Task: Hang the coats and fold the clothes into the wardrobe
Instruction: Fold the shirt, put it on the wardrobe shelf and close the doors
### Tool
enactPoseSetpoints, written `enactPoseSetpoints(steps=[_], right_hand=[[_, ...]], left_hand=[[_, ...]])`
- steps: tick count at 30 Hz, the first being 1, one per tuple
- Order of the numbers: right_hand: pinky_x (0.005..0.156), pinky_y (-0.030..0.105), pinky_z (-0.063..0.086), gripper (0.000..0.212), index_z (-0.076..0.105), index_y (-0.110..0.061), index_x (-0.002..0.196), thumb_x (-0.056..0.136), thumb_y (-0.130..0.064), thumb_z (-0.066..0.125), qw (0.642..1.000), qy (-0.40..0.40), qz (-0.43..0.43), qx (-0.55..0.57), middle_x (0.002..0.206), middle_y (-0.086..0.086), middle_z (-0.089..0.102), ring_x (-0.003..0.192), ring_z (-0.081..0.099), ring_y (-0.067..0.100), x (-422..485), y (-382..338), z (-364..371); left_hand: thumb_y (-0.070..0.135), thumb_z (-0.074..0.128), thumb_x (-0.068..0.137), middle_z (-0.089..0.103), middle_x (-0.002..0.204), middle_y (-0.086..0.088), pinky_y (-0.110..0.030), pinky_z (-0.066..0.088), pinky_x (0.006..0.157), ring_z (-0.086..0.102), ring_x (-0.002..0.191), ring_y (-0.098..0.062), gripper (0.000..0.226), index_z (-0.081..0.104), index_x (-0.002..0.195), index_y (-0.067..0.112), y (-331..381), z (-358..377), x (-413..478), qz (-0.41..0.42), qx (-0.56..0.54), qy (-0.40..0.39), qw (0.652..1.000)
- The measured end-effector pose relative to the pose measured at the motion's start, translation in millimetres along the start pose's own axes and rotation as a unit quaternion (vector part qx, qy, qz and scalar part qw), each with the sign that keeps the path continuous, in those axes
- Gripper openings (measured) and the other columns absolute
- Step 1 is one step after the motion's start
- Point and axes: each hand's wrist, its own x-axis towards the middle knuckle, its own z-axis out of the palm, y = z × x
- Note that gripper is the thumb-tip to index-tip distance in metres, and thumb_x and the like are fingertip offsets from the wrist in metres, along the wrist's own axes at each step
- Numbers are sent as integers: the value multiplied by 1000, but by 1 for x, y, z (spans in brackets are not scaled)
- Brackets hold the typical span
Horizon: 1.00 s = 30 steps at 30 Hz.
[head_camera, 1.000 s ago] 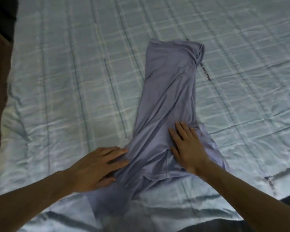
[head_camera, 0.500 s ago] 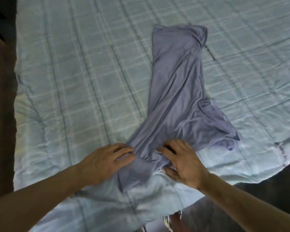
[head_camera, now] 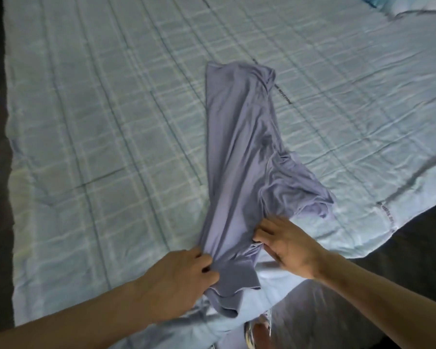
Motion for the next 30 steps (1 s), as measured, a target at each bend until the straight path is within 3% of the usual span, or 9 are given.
enactPoseSetpoints(steps=[3,7,11,13,17,19,21,25,30], right_hand=[[79,34,47,20,65,-17,100,82,-9,62,1000,1,16,24,101,0,61,92,57,21,-5,-3,3],[88,40,47,42,64,-16,120,78,-21,71,981,97,164,35,120,5,58,110,56,26,-17,12,-1],[103,44,41,71,53,-22,137,71,-34,78,989,15,146,-30,139,8,48,130,44,30,-21,22,-1],[106,50,37,81,47,-24,142,68,-33,78,980,10,196,-30,148,10,40,136,37,33,-19,30,0],[112,55,27,99,23,-27,152,68,-29,75,891,51,450,32,157,13,15,142,21,37,-21,55,-3],[109,58,29,102,12,-30,153,72,-20,74,857,36,512,49,158,15,6,141,21,42,-25,68,-4],[100,59,39,91,21,-30,150,76,-15,72,868,25,495,37,156,15,11,132,33,44,-28,74,-5],[81,52,52,40,56,-11,125,86,0,57,900,101,423,-28,138,16,43,108,53,43,-28,79,0],[74,48,56,24,66,3,109,87,8,57,907,163,388,0,119,21,57,105,56,42,-28,83,-8]], left_hand=[[32,82,44,54,69,8,-21,42,41,57,59,-14,31,58,63,28,8,9,8,8,39,-46,998],[29,81,39,54,71,6,-22,39,40,57,60,-15,31,58,60,27,8,19,12,-4,47,-54,997],[27,79,43,54,77,7,-22,39,41,57,65,-14,33,57,68,28,5,24,4,-10,26,-53,998],[27,79,45,55,79,7,-23,42,41,58,66,-14,33,59,71,29,4,24,2,-12,16,-45,999],[30,80,49,56,79,9,-24,47,43,59,66,-13,30,60,71,29,0,17,2,-5,14,-39,999],[31,80,48,57,78,10,-23,47,44,60,65,-12,29,61,70,29,0,15,3,0,15,-40,999],[30,80,49,58,78,10,-23,48,45,60,65,-11,28,61,70,30,0,15,4,2,17,-43,999],[28,80,51,59,79,10,-23,48,46,60,65,-11,27,60,70,29,-1,16,5,-4,4,-38,999],[27,76,57,58,81,13,-22,49,51,59,71,-9,21,63,72,32,-4,11,6,-18,-11,-32,999]])
